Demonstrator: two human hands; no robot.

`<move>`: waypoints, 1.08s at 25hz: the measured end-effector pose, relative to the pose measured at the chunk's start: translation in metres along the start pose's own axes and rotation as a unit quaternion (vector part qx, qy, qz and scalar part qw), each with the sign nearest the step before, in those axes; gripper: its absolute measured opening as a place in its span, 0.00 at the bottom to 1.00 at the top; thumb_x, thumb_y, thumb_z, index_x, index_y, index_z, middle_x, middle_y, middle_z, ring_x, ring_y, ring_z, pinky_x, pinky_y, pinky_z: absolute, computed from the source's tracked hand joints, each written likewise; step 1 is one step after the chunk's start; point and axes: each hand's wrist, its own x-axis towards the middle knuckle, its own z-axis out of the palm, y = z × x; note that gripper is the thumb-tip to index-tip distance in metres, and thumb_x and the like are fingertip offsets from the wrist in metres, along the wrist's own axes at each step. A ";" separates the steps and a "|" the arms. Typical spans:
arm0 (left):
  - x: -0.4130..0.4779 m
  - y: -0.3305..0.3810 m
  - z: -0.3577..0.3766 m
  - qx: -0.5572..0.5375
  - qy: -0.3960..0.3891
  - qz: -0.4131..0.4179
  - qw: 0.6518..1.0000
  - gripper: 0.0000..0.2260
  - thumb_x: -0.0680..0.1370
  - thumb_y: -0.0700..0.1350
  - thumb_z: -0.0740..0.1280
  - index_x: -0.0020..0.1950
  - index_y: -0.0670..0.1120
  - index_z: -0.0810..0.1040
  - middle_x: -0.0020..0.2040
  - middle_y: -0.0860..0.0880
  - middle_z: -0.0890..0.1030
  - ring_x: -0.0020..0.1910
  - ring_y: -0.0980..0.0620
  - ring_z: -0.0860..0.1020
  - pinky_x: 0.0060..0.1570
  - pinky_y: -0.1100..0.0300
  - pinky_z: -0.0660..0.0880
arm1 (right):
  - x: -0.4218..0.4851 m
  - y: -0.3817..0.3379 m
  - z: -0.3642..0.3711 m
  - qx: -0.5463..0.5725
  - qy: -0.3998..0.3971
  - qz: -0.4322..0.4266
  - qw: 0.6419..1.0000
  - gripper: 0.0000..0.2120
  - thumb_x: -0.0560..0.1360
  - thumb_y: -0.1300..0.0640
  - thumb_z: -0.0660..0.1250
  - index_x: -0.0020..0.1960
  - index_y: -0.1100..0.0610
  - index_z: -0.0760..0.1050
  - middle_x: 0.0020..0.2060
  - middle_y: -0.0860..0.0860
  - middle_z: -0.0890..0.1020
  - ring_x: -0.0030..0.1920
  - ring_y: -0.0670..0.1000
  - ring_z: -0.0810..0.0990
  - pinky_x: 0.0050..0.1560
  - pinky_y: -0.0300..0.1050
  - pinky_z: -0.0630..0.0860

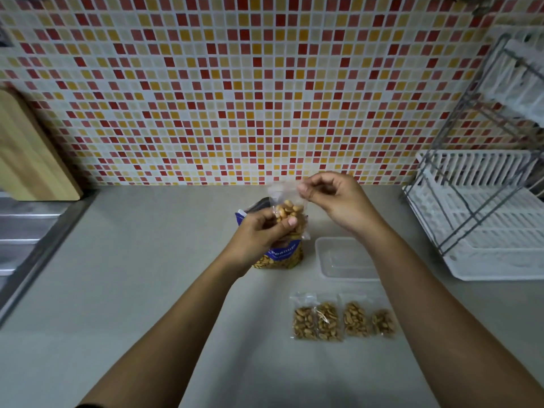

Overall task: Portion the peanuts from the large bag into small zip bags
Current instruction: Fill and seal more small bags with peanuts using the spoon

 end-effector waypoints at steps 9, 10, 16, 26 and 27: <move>-0.050 -0.087 0.021 0.029 -0.041 -0.086 0.995 0.13 0.76 0.49 0.66 0.38 0.40 0.78 0.34 0.47 0.74 0.35 0.54 0.70 0.38 0.60 0.68 | -0.063 0.072 0.001 -0.017 -0.068 0.122 0.990 0.05 0.69 0.61 0.73 0.39 0.52 0.80 0.32 0.47 0.83 0.31 0.40 0.79 0.36 0.32 0.75; -0.055 -0.100 0.021 0.022 -0.042 -0.119 0.992 0.11 0.77 0.47 0.65 0.37 0.44 0.78 0.32 0.50 0.73 0.32 0.56 0.68 0.36 0.63 0.67 | -0.066 0.086 0.006 -0.027 -0.082 0.149 0.985 0.05 0.69 0.61 0.73 0.39 0.52 0.80 0.32 0.48 0.82 0.30 0.40 0.79 0.36 0.32 0.75; -0.073 -0.156 0.014 -0.093 0.071 -0.280 0.953 0.04 0.74 0.34 0.66 0.42 0.42 0.79 0.36 0.45 0.77 0.32 0.53 0.73 0.38 0.60 0.70 | -0.073 0.160 0.054 -0.197 -0.109 0.171 0.959 0.06 0.70 0.56 0.73 0.45 0.56 0.82 0.37 0.49 0.84 0.36 0.43 0.80 0.39 0.34 0.74; -0.074 -0.173 0.027 0.279 0.177 -0.258 0.908 0.07 0.71 0.43 0.70 0.48 0.43 0.80 0.40 0.49 0.80 0.40 0.53 0.76 0.35 0.69 0.69 | -0.064 0.182 0.075 -0.391 -0.134 0.162 0.896 0.06 0.69 0.51 0.69 0.44 0.50 0.82 0.43 0.49 0.85 0.46 0.52 0.82 0.46 0.44 0.78; -0.075 -0.174 0.028 0.286 0.177 -0.257 0.906 0.08 0.71 0.43 0.70 0.49 0.43 0.80 0.41 0.48 0.80 0.40 0.53 0.76 0.34 0.69 0.69 | -0.065 0.183 0.076 -0.390 -0.137 0.166 0.895 0.05 0.69 0.51 0.69 0.44 0.50 0.82 0.43 0.49 0.85 0.46 0.52 0.82 0.46 0.44 0.78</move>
